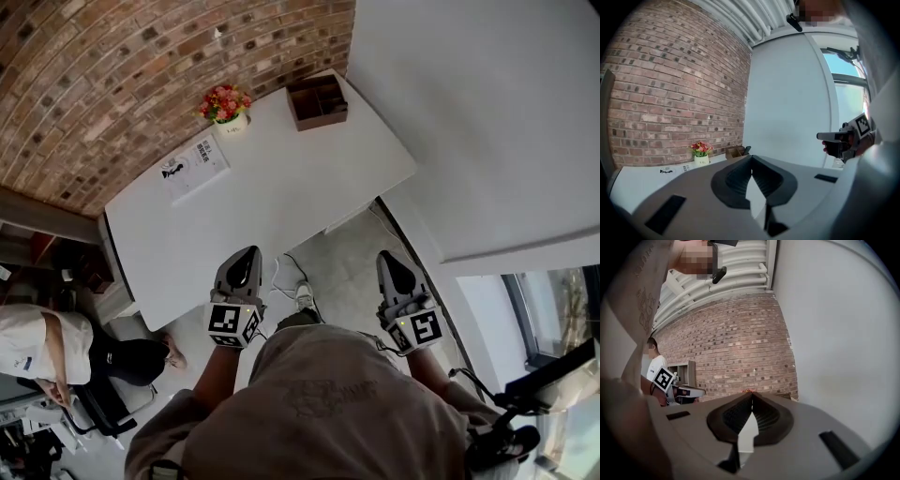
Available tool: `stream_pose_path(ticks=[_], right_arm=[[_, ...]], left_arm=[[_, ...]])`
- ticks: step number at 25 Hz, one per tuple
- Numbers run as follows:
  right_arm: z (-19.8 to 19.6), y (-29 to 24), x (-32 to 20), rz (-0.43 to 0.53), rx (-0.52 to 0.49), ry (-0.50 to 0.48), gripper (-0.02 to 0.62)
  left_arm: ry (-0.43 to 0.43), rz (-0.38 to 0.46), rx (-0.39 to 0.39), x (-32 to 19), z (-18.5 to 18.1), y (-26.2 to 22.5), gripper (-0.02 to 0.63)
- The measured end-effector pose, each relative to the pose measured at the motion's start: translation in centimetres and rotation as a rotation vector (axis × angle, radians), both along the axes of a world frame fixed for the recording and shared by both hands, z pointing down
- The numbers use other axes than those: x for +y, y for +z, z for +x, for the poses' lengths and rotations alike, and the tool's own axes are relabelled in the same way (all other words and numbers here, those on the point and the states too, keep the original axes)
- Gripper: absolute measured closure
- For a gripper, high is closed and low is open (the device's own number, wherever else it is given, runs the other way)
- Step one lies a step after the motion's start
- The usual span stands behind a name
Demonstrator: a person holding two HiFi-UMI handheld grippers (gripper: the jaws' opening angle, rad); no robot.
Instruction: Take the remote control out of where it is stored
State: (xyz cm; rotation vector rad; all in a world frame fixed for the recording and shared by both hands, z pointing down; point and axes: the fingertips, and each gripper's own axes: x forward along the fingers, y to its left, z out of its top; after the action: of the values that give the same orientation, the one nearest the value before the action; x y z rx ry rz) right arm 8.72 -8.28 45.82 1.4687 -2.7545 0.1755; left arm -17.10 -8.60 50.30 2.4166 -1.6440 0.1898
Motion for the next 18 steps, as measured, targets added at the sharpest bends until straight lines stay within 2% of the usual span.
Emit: stream_pose_path(ticks=[7, 18], right_arm=[[-4.5, -1.1, -4.8, 0.039, 0.020, -0.004, 0.583], [-6.3, 0.0, -6.3, -0.015, 0.095, 0.017, 0.583]], left_arm=[[0.050, 0.007, 0.010, -5.1, -2.4, 0.7, 0.594], [0.100, 0.024, 0.040, -8.9, -4.1, 0.8, 0.594]])
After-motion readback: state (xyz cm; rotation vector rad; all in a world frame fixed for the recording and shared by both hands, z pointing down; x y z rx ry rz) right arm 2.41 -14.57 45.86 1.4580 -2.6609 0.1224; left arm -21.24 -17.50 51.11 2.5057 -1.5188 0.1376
